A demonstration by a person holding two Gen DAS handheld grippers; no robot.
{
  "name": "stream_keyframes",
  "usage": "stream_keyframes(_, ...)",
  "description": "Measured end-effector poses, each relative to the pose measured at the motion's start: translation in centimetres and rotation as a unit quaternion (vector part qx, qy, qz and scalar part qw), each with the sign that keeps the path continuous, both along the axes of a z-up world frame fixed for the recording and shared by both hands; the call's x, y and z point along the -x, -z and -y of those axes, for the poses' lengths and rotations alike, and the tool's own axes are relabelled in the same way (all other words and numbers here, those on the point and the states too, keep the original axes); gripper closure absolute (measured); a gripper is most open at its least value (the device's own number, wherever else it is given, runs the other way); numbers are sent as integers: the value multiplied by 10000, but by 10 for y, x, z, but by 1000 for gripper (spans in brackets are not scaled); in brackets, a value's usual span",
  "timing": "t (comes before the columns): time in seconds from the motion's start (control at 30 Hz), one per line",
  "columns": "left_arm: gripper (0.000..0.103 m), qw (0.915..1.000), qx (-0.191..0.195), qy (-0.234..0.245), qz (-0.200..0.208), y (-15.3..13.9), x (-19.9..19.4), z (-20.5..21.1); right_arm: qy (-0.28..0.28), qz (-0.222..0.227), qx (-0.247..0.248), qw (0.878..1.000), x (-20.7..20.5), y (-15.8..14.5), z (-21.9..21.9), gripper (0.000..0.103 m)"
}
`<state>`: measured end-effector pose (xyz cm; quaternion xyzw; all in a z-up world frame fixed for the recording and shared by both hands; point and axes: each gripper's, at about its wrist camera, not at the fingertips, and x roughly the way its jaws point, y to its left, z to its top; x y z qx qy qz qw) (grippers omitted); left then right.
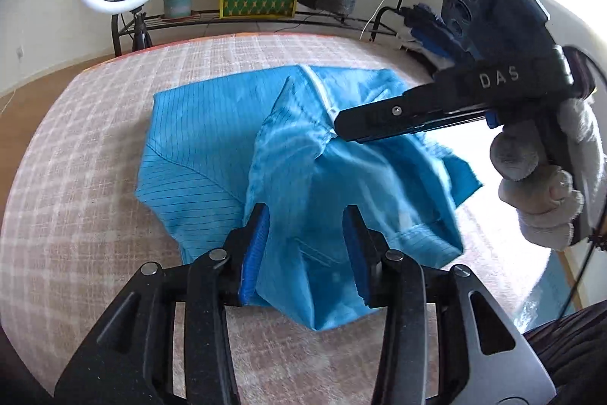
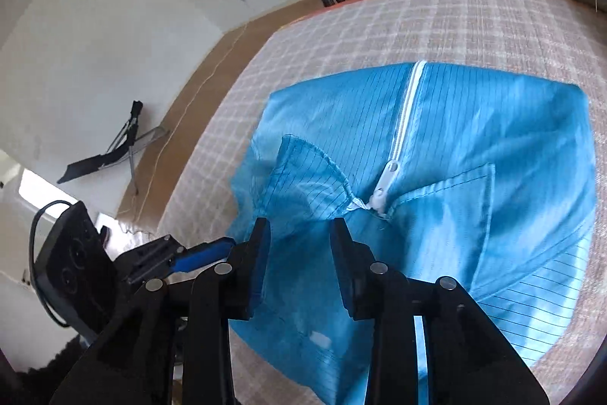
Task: Fold large clothes
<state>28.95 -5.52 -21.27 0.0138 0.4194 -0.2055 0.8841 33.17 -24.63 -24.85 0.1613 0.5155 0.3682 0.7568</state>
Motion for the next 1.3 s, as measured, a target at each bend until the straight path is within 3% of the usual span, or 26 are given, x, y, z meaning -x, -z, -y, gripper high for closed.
stream_keyframes(0.03,62,10000,-64,-1,-44,5,-2,1,34,-125,-33,9999,-4,3,-4,71)
stream_keyframes(0.07,75,9999,-106,19,-75,10,-4,1,81,-302,-172,9994,-7,10,-6,71)
stream_keyframes(0.1,97,9998,-153,37,-99,14,-4,2,117,-459,-300,9984,-9,15,-6,71)
stream_keyframes(0.2,101,9999,-123,106,-54,18,-2,1,338,-798,-590,9945,-12,31,-6,71)
stream_keyframes(0.33,103,9998,-25,186,121,9,6,-3,433,-932,-746,9919,-14,40,-13,74)
stream_keyframes(0.37,103,9996,-69,223,157,8,7,-3,501,-872,-755,9921,-15,40,-13,90)
stream_keyframes(0.43,103,9993,-264,175,201,12,9,-2,634,-845,-823,9910,-12,38,-10,98)
stream_keyframes(0.57,103,9994,-227,179,188,15,12,-5,873,-585,-154,9943,-6,29,7,98)
stream_keyframes(0.63,103,9991,-239,186,306,12,15,-5,661,-404,-1,9970,2,17,8,97)
stream_keyframes(0.8,103,9976,-376,250,523,8,19,2,-17,536,269,9982,17,-20,-10,94)
stream_keyframes(0.9,103,9961,-496,361,627,8,24,8,-385,598,362,9968,5,-21,-37,94)
stream_keyframes(0.97,103,9956,-546,400,649,9,26,10,-511,766,680,9934,-1,-16,-55,94)
stream_keyframes(1.07,103,9948,-633,430,671,11,27,10,-325,720,1175,9899,-20,5,-68,94)
stream_keyframes(1.23,103,9963,-533,489,474,10,34,2,198,577,1284,9898,-28,14,-42,95)
stream_keyframes(1.3,93,9982,-290,433,296,2,37,-8,249,612,1135,9913,-19,5,-24,94)
